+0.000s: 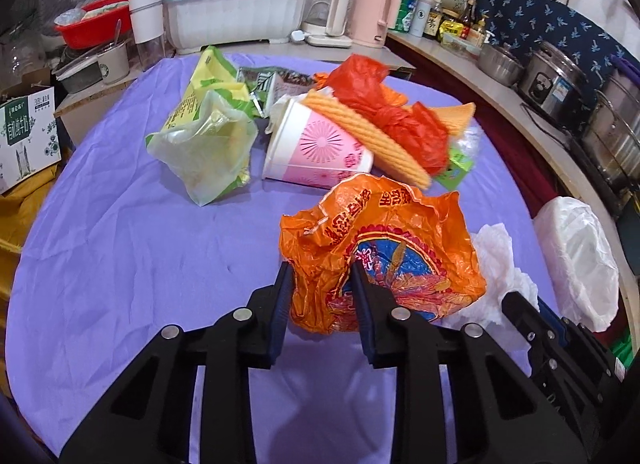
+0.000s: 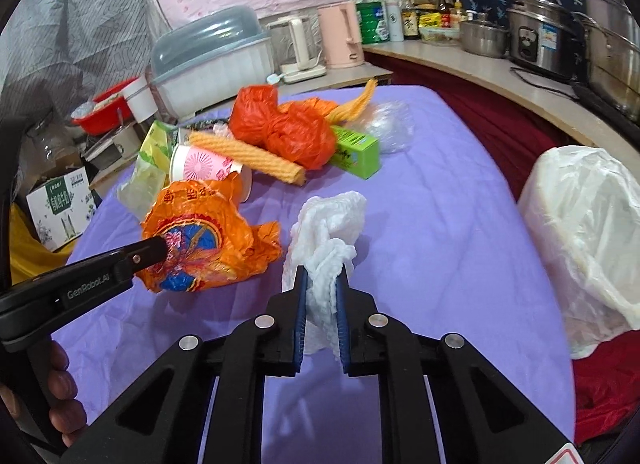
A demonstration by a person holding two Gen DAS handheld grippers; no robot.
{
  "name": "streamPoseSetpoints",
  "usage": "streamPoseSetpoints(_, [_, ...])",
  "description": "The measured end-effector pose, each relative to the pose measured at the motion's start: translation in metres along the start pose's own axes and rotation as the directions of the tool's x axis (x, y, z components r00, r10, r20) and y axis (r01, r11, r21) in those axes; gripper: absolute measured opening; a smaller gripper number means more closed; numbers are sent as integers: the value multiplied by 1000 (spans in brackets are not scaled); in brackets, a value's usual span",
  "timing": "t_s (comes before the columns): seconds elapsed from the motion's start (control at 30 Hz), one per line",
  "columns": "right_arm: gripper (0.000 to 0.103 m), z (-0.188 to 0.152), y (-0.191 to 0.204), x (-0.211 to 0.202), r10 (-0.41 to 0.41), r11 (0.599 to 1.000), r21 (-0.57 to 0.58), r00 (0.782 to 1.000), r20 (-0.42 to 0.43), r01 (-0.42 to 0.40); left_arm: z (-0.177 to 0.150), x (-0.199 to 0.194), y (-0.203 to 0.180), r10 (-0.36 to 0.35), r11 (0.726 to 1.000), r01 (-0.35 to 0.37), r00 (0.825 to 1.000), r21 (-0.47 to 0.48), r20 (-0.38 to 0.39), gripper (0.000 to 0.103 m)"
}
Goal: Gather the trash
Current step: 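Carry the orange bag and tissue over the white bin with both tools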
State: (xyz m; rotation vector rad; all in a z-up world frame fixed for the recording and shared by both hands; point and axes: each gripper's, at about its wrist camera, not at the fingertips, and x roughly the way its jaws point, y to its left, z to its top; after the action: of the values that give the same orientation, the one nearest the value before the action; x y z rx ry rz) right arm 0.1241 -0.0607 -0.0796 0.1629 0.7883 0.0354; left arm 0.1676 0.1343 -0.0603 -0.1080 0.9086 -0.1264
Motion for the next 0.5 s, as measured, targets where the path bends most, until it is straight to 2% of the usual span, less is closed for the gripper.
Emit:
streamPoseSetpoints(0.23, [12, 4, -35, -42, -50, 998, 50, 996, 77, 46, -2, -30, -38, -50, 997, 48, 998, 57, 44, 28])
streamPoseSetpoints(0.5, [12, 9, -96, -89, -145, 983, 135, 976, 165, 123, 1, -51, -116, -137, 977, 123, 988, 173, 72, 28])
